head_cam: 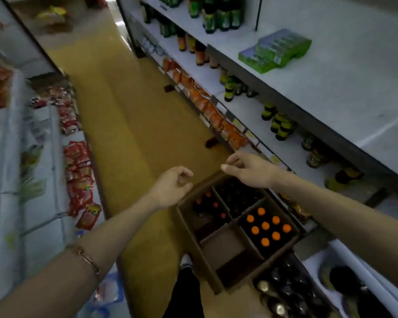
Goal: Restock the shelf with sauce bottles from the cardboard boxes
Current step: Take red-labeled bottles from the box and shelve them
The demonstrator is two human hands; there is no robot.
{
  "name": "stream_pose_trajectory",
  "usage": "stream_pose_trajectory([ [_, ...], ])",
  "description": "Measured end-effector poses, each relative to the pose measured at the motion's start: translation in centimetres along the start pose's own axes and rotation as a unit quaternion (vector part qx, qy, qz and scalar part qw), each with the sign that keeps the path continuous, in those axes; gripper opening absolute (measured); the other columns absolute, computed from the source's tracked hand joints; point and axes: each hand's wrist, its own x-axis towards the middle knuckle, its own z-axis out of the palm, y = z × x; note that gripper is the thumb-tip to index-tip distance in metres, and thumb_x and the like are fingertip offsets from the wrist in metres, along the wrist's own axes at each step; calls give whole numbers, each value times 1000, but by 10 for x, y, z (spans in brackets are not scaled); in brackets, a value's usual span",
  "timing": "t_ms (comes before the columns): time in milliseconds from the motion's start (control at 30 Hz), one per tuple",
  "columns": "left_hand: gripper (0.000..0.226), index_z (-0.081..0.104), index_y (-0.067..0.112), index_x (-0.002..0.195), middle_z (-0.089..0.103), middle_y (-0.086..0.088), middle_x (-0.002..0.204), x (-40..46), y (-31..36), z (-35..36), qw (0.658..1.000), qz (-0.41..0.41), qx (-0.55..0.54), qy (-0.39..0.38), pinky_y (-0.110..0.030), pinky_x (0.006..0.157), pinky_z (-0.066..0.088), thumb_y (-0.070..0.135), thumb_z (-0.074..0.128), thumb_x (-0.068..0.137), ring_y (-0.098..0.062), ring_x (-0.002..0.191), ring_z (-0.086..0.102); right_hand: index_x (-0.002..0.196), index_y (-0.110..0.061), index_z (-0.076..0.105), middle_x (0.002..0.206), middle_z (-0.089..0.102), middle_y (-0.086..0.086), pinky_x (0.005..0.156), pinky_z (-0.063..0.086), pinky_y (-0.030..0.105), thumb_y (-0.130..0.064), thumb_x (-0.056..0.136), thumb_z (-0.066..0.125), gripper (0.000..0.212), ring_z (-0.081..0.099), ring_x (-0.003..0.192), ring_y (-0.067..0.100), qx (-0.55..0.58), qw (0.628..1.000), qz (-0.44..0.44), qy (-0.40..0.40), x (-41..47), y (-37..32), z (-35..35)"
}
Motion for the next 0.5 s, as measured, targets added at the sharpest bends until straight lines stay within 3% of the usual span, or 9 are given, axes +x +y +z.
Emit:
stream_pose_trajectory([
  [100, 15, 57, 24, 109, 58, -2, 107, 57, -36, 0, 999, -14, -11, -29, -26, 75, 51, 21, 56, 94, -21, 95, 64, 134, -17, 47, 134, 53, 3, 95, 45, 34, -52, 97, 47, 52, 52, 120, 22, 22, 999, 35, -10, 63, 2, 13],
  [267, 17, 56, 22, 107, 52, 2, 113, 130, -84, 24, 999, -21, -9, -50, -24, 86, 46, 13, 56, 93, -15, 100, 60, 129, -18, 48, 124, 55, 2, 77, 42, 28, -48, 99, 46, 42, 54, 104, 19, 62, 994, 82, -24, 154, 28, 42],
  [500, 33, 50, 19, 126, 34, 9, 126, 204, -167, 110, 999, -1, 5, -39, -17, 76, 40, 6, 50, 95, -10, 102, 51, 132, -15, 47, 123, 57, 5, 79, 44, 31, -44, 101, 46, 42, 54, 99, 20, 45, 994, 91, -40, 268, 107, 111],
])
